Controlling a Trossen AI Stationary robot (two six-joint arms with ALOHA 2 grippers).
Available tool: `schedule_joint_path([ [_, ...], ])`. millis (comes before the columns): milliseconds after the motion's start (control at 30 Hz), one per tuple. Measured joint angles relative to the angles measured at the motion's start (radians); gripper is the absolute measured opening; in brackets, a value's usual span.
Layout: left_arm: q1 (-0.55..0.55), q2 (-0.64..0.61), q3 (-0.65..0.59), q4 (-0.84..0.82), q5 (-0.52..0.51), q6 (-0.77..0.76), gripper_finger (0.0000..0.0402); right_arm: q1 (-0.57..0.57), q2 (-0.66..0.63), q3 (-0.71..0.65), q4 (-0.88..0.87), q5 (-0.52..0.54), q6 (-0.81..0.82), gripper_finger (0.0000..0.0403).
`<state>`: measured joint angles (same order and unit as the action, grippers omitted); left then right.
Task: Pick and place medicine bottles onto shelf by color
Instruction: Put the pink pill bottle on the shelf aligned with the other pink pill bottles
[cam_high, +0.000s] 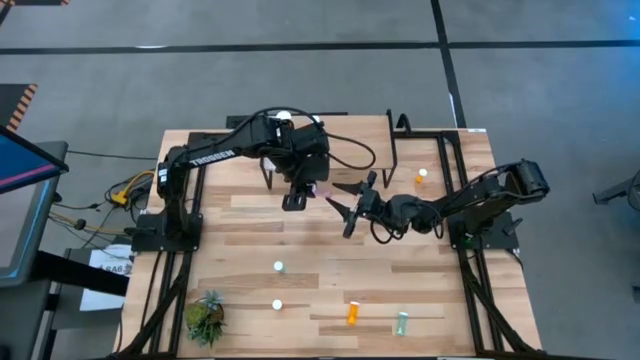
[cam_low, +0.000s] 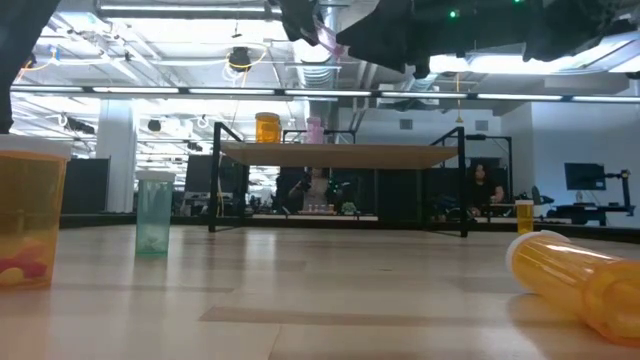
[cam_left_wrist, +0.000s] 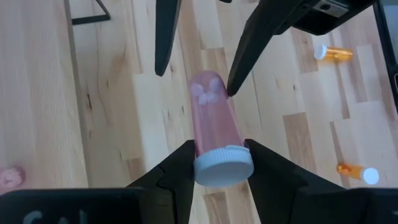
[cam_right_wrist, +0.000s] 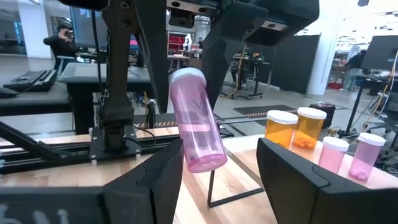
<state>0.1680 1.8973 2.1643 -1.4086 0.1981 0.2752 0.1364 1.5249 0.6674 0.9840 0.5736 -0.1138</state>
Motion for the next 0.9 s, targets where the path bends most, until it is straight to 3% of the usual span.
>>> schedule_joint_path([
  [467, 0.0, 0.0, 0.0, -0.027, -0.021, -0.018, 0.012, 0.006, 0.0, 0.001, 0.065, 0.003, -0.02, 0.0225],
  [900, -0.002, 0.0, 0.0, 0.016, 0.03, -0.01, 0.012, -0.015, 0.001, 0.001, -0.009, 0.003, 0.038, 0.0225],
])
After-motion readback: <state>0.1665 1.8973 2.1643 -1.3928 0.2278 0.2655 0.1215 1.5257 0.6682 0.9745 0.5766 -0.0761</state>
